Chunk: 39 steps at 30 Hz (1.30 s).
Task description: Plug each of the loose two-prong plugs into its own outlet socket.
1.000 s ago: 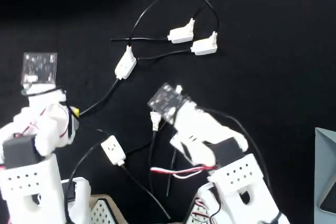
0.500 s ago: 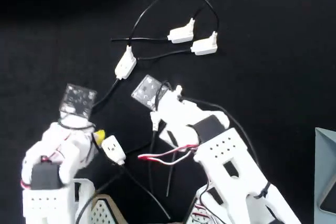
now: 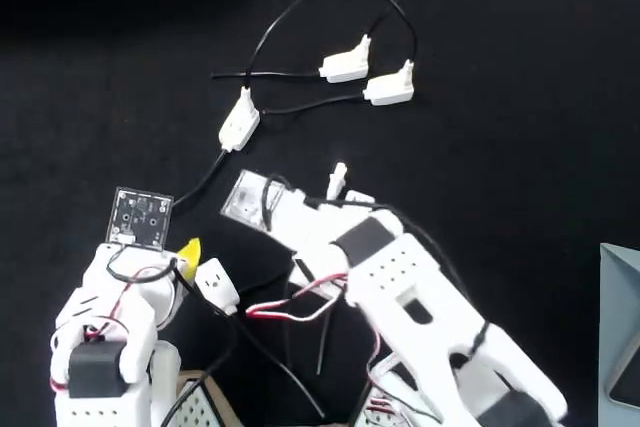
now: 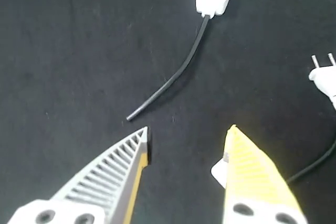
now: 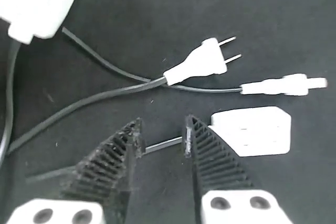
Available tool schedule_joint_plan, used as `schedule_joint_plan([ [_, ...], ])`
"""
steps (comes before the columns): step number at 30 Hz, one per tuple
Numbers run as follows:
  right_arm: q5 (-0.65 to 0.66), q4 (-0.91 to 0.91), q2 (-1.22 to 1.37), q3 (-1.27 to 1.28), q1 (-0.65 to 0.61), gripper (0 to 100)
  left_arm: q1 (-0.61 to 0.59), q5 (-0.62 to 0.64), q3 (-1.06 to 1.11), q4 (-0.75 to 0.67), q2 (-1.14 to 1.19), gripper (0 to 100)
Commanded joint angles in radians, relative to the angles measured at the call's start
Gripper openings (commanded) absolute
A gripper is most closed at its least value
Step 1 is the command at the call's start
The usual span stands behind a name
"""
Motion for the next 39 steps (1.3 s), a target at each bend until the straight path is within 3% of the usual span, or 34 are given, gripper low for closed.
schedule_joint_plan([
  [1,0.051,-0.018,0.074,-0.035,-0.014,12.0,-0.012,0.015,0.022,-0.018,0.006,23],
  [8,0.109,-0.132,0.186,-0.039,-0.011,13.2,-0.015,0.009,0.140,-0.018,0.005,23],
  [12,0.117,-0.144,0.200,-0.044,-0.008,24.6,-0.028,0.014,0.194,-0.051,0.005,23],
  [15,0.123,-0.160,0.205,-0.044,-0.008,29.9,-0.124,0.011,0.251,-0.173,0.005,23],
  [19,0.124,-0.216,0.206,-0.042,-0.008,30.1,-0.274,0.015,0.331,-0.350,0.015,24],
  [33,0.198,-0.292,0.209,-0.042,0.014,30.2,-0.321,0.015,0.329,-0.153,0.008,24],
  [35,0.146,-0.290,0.219,-0.054,0.014,30.1,-0.321,0.015,0.329,-0.130,0.008,24],
  [39,-0.078,-0.285,0.295,-0.117,0.014,30.0,-0.321,0.015,0.329,-0.086,0.008,24],
])
